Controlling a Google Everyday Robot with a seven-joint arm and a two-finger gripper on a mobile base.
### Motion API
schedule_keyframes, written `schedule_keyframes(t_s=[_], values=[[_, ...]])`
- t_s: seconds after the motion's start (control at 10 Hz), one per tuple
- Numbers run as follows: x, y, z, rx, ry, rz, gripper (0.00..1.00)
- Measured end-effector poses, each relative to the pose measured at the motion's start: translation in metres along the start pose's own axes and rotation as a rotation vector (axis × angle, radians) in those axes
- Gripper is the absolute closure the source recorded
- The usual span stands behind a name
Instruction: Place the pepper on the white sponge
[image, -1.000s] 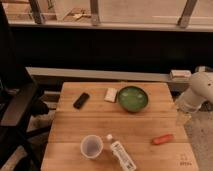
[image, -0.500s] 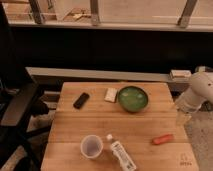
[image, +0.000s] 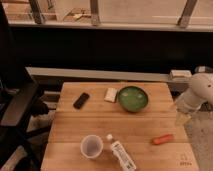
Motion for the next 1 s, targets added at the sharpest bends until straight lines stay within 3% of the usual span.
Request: schedule_keyframes(t_s=[0.3,0.6,0.7,1.0], values=[[-0.017,0.03,0.012,0.02,-0.065,-0.073,0.37],[-0.011,0.062,0.043,-0.018,-0.08,-0.118,0.37],[-0.012,0.067,0.052,-0.032,-0.093,-0.128,0.37],[-0.014,0.066,0.051,-0.031,-0.094,-0.13,0.37]])
